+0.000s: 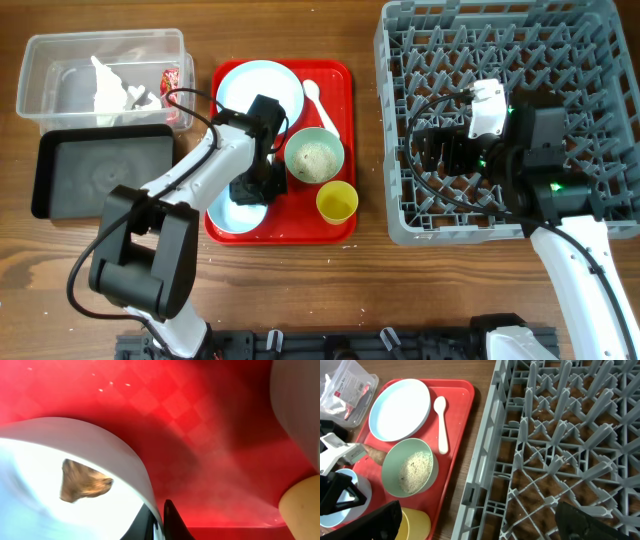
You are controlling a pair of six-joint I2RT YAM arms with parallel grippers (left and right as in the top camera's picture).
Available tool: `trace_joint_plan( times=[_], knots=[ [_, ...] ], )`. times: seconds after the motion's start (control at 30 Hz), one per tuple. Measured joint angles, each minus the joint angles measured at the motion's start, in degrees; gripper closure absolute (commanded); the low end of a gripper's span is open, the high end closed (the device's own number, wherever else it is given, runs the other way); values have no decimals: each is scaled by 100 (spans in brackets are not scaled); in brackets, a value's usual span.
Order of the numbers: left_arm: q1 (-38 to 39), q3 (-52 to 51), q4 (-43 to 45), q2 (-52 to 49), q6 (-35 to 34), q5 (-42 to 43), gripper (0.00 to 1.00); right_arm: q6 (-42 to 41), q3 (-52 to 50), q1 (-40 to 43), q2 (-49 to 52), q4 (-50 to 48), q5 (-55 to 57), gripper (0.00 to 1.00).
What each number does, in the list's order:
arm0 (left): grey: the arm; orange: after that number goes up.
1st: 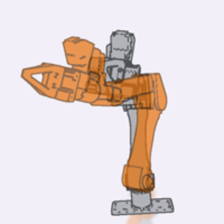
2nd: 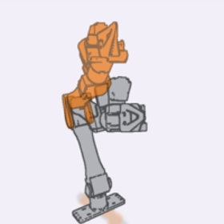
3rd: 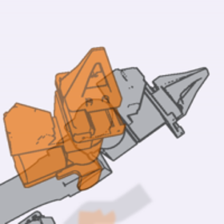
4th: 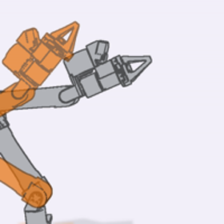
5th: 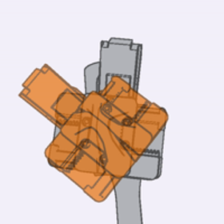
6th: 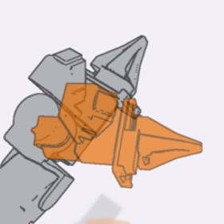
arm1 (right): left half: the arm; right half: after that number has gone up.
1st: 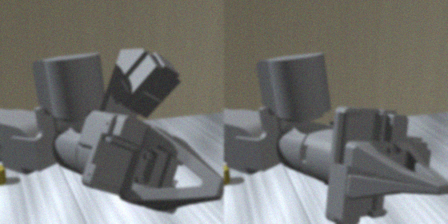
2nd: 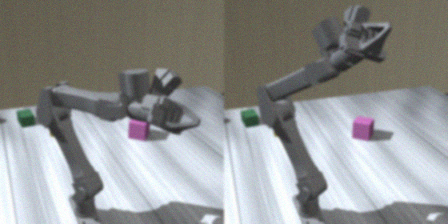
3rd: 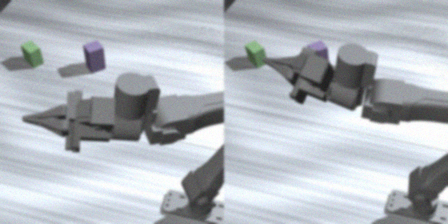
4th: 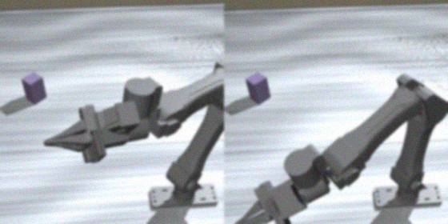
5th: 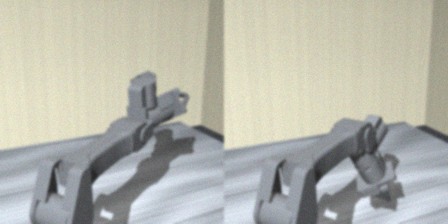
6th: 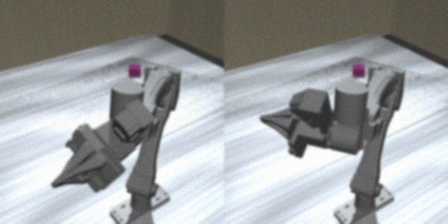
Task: Sort waste into correct bins and load items into the dishwasher rack
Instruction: 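Lift the light-blue bowl and tip the brown food onto the black tray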
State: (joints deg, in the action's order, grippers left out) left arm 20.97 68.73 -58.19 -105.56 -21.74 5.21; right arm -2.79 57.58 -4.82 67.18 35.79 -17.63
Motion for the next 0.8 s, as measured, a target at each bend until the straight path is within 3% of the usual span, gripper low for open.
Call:
trace_joint_plan(
  times=[0.23,0.47,0.57,0.8],
  knots=[
    [2,433,-800,7,44,-57,96,0,0,0,0,-20,0,0],
    [-363,2240,-1845,96,278,249,96,0,0,0,0,-155,-11,0],
    [-929,2413,-1867,334,535,612,96,0,0,0,0,-155,-17,0],
    [-3630,2426,-1801,503,2118,2653,96,0,0,0,0,-190,-17,0]
  ],
)
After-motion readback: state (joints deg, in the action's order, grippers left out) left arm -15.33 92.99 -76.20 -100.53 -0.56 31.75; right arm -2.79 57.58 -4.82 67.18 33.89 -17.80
